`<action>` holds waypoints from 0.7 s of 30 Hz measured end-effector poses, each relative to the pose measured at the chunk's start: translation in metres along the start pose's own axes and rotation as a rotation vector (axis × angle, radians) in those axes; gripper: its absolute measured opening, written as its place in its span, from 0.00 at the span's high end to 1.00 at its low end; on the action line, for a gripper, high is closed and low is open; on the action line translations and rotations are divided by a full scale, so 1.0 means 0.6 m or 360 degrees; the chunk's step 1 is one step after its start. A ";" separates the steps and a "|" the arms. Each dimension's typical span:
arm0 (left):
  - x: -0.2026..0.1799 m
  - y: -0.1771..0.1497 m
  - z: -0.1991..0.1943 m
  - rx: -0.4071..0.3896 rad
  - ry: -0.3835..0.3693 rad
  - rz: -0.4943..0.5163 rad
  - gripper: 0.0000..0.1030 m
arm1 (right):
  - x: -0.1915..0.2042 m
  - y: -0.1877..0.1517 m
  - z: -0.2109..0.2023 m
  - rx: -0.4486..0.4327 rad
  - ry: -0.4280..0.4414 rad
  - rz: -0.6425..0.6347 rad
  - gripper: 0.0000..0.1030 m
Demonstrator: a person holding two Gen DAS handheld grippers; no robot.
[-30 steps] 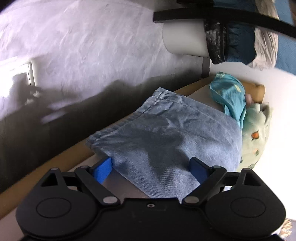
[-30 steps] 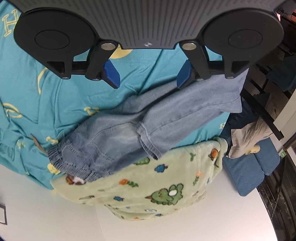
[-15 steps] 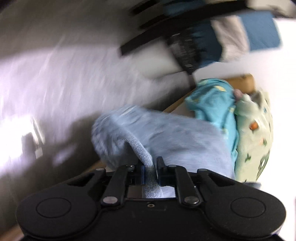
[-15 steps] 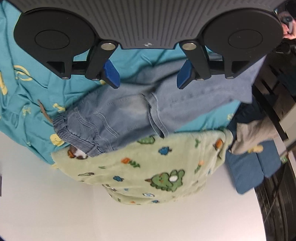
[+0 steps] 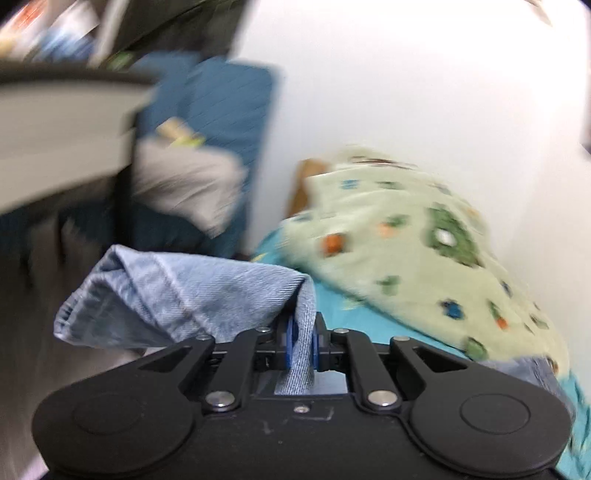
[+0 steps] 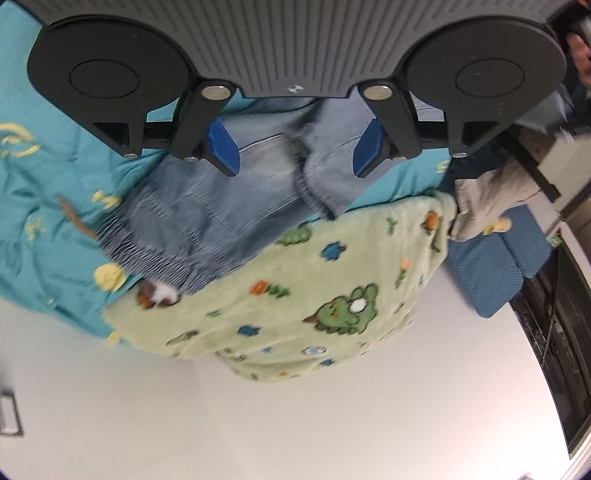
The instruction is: Fold clothes
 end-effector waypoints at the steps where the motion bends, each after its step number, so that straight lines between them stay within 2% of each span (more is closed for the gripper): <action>1: -0.042 -0.006 0.005 0.0001 -0.0017 0.0080 0.92 | -0.007 0.002 -0.001 -0.0009 -0.0005 0.0003 0.31; 5: -0.197 -0.064 0.037 0.0064 -0.0094 0.0333 0.92 | -0.036 0.009 -0.005 -0.0043 -0.0023 0.0014 0.31; 8: -0.263 -0.135 0.079 0.0171 -0.0142 0.0446 0.92 | -0.058 0.014 -0.008 -0.0069 -0.0037 0.0022 0.31; 12: -0.297 -0.222 0.124 0.0302 -0.0099 0.0627 0.92 | -0.082 0.016 -0.012 -0.0089 -0.0034 0.0042 0.32; 16: -0.293 -0.249 0.135 0.0328 -0.0070 0.0621 0.88 | -0.090 0.009 -0.003 -0.0045 0.0012 0.0036 0.32; 21: -0.304 -0.233 0.110 0.0323 -0.0122 0.0566 0.56 | -0.087 0.006 0.003 -0.0021 0.0075 -0.0001 0.32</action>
Point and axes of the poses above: each gripper's, at about its wrist camera, not at the fingertips, and z roughly the way its jaws point, x to its left, y to its top, the point moved 5 cm from there along z, roughly the way its jaws point, and after that the axes turned 1 degree about z, right-handed, at the moved point
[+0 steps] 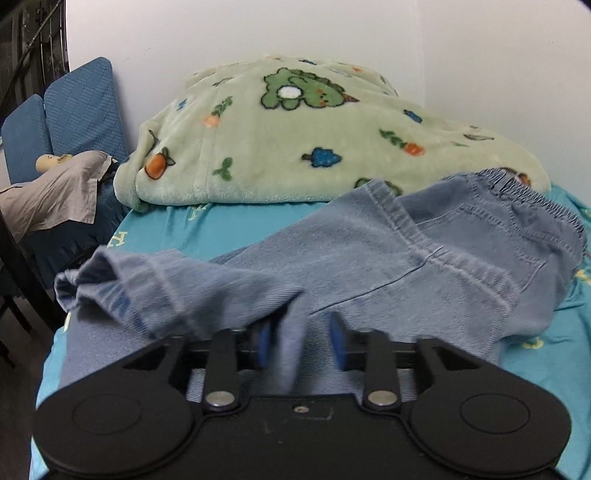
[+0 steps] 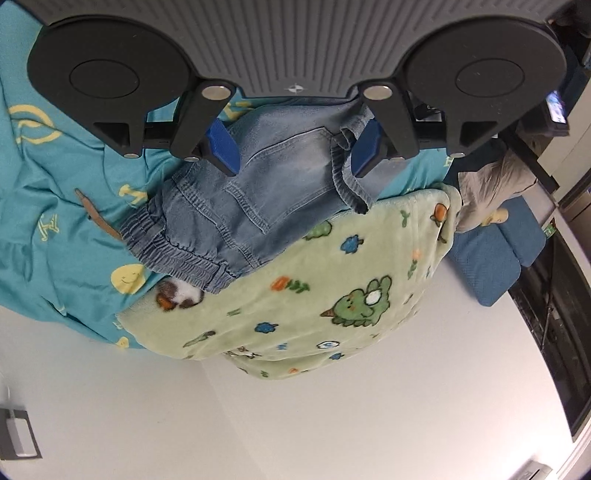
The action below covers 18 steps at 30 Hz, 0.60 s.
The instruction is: Fold clothes
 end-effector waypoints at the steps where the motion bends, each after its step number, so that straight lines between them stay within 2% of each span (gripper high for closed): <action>1: -0.003 0.003 -0.012 -0.0013 -0.0030 -0.0017 0.53 | 0.005 -0.003 -0.001 0.0000 0.0008 -0.0028 0.32; 3: -0.010 0.007 -0.043 -0.0046 -0.0086 -0.0046 0.40 | 0.014 -0.008 -0.004 0.0000 0.0024 -0.0085 0.32; 7: -0.021 0.012 -0.113 -0.0122 -0.0151 -0.0076 0.38 | 0.032 -0.019 -0.008 -0.0001 0.0056 -0.0198 0.32; 11: -0.014 0.008 -0.188 -0.0252 -0.0170 -0.0121 0.31 | 0.049 -0.029 -0.013 -0.0001 0.0089 -0.0312 0.32; 18: 0.018 -0.003 -0.247 -0.0279 -0.0153 -0.0272 0.29 | 0.088 -0.064 -0.013 0.0011 0.0172 -0.0507 0.32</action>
Point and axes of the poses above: each gripper's, at about its wrist camera, not at the fingertips, and z roughly the way its jaws point, x to its left, y to its top, the point moved 5 cm from there along z, roughly the way its jaws point, and after that the axes turned 1 degree about z, right-handed, at the moved point
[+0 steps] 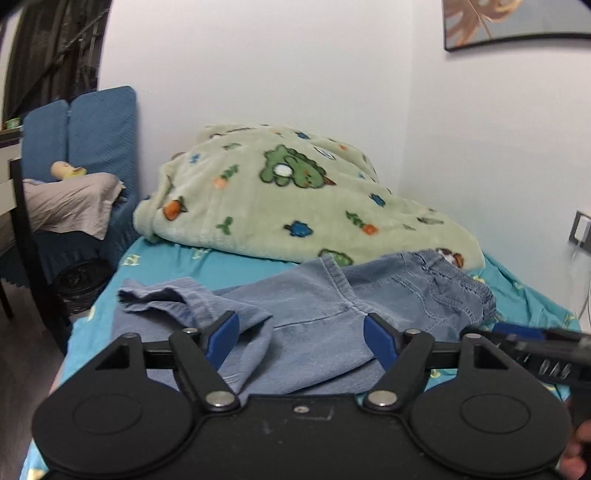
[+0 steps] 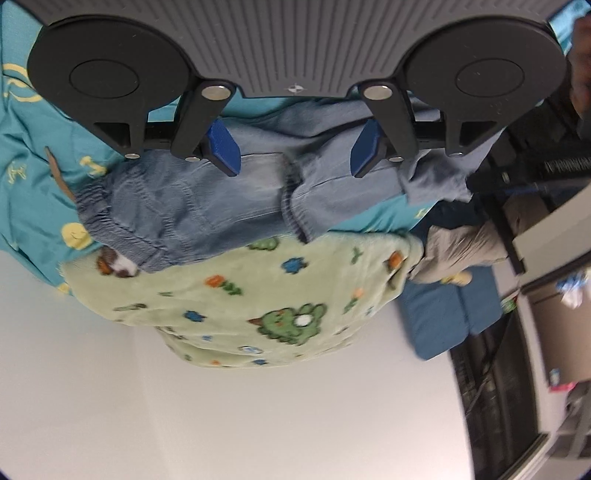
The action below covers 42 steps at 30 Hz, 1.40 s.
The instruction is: Fold clothes
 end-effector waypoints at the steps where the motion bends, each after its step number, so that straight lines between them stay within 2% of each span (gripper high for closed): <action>1: 0.009 0.004 -0.004 0.0003 -0.0027 -0.0053 0.29 | 0.008 -0.004 0.002 0.0002 0.0015 -0.0027 0.32; 4: 0.035 0.022 -0.009 -0.0023 -0.0073 -0.0172 0.26 | 0.036 -0.021 0.000 0.0029 0.0069 -0.0077 0.32; 7: 0.061 0.031 -0.006 -0.0045 -0.0080 -0.0210 0.26 | 0.068 -0.038 -0.004 0.0024 0.0111 -0.0140 0.32; 9: 0.083 0.033 0.000 -0.0048 -0.0060 -0.0247 0.26 | 0.087 -0.035 0.017 0.0031 0.0110 -0.0174 0.32; 12: 0.125 0.035 -0.002 -0.0067 -0.0104 -0.0354 0.26 | 0.115 -0.032 0.048 0.0042 0.0108 -0.0224 0.32; 17: 0.193 0.035 -0.012 -0.0085 -0.0068 -0.0483 0.26 | 0.162 -0.026 0.100 0.0061 0.0105 -0.0309 0.33; 21: 0.227 0.036 -0.020 -0.0116 -0.0052 -0.0574 0.26 | 0.228 -0.010 0.180 0.0063 0.0197 -0.0412 0.33; 25: 0.249 0.030 -0.025 -0.0149 -0.0206 -0.0785 0.26 | 0.310 -0.008 0.267 0.0139 0.0319 -0.0629 0.32; 28: 0.253 0.024 -0.025 -0.0148 -0.0236 -0.0801 0.26 | 0.341 -0.012 0.317 0.0202 0.0253 -0.0766 0.37; 31: 0.263 0.019 -0.021 -0.0133 -0.0248 -0.0853 0.26 | 0.332 0.000 0.327 0.0231 0.0219 -0.0708 0.74; 33: 0.267 0.020 -0.022 -0.0146 -0.0236 -0.0860 0.26 | 0.323 0.011 0.332 0.0239 0.0198 -0.0639 0.76; 38: 0.264 0.020 -0.018 -0.0143 -0.0332 -0.0924 0.26 | 0.205 0.094 0.301 0.0057 0.0123 0.0083 0.80; 42: 0.260 0.020 -0.011 -0.0126 -0.0377 -0.0961 0.26 | 0.129 0.075 0.293 0.0129 -0.0002 0.0295 0.81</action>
Point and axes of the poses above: each gripper's, at about its wrist camera, not at the fingertips, and z roughly the way its jaws point, x to its left, y to its top, the point moved 5 cm from there along z, roughly the way its jaws point, and after that the axes turned 1 degree about z, right-handed, at the moved point
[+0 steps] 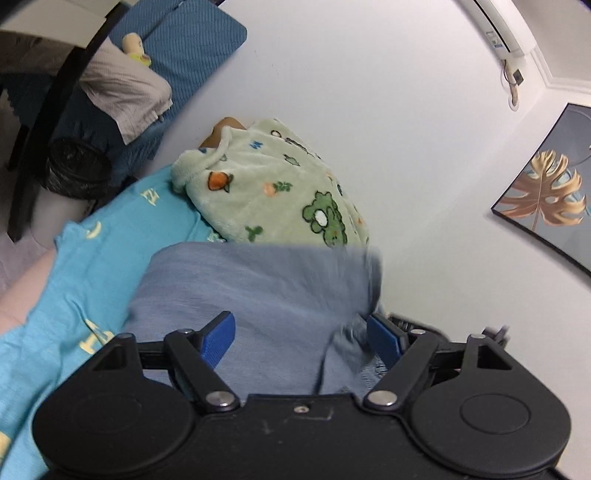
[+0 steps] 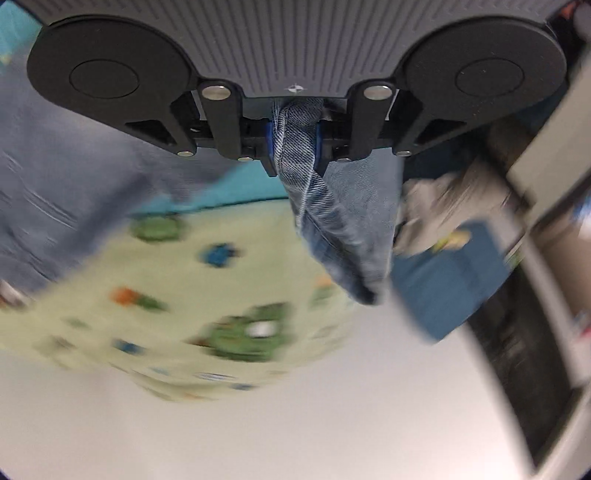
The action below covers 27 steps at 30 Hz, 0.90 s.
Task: Fold clothes
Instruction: 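Grasp the jeans waistband with the right gripper and lift it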
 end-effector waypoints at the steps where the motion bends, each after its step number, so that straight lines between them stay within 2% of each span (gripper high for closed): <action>1: -0.001 -0.002 0.003 0.0007 0.0008 0.0008 0.26 | -0.020 -0.001 -0.002 0.0015 -0.0031 0.0054 0.81; 8: -0.009 -0.024 0.026 0.0066 0.0087 0.0128 0.26 | -0.152 -0.013 -0.015 0.0121 -0.0234 0.0418 0.81; 12: -0.010 -0.044 0.046 0.0107 0.0151 0.0187 0.26 | -0.169 -0.021 -0.020 0.0158 -0.0170 0.0375 0.79; 13: -0.011 -0.050 0.051 0.0118 0.0164 0.0197 0.26 | -0.176 -0.015 -0.028 0.0149 -0.0150 0.0378 0.72; 14: -0.013 -0.058 0.056 0.0130 0.0171 0.0207 0.26 | -0.184 -0.010 -0.035 0.0140 -0.0131 0.0381 0.52; 16: -0.019 -0.076 0.067 0.0157 0.0181 0.0227 0.26 | -0.203 0.000 -0.058 0.0103 -0.0102 0.0365 0.41; 18: -0.027 -0.092 0.079 0.0196 0.0214 0.0277 0.26 | -0.226 0.009 -0.084 0.0055 -0.0094 0.0340 0.41; 20: -0.034 -0.102 0.087 0.0220 0.0240 0.0339 0.26 | -0.274 0.015 -0.106 0.0003 -0.0197 0.0351 0.39; 21: -0.037 -0.105 0.089 0.0210 0.0267 0.0381 0.26 | -0.297 0.019 -0.117 -0.0023 -0.0249 0.0356 0.35; 22: -0.041 -0.108 0.089 0.0193 0.0299 0.0427 0.26 | -0.321 0.022 -0.128 -0.0048 -0.0301 0.0361 0.26; 23: -0.044 -0.110 0.091 0.0182 0.0322 0.0471 0.26 | -0.347 0.023 -0.138 -0.0068 -0.0350 0.0389 0.22; 27: -0.043 -0.121 0.112 0.0216 0.0379 0.0520 0.26 | -0.451 -0.004 -0.136 -0.0033 -0.0383 0.0779 0.22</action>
Point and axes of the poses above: each gripper's, at about its wrist camera, not at the fingertips, and z roughly the way its jaws point, x to its left, y to its top, the point moved 5 cm from there along z, roughly the way its jaws point, and after that the axes turned 1 degree about z, right-handed, at the moved point
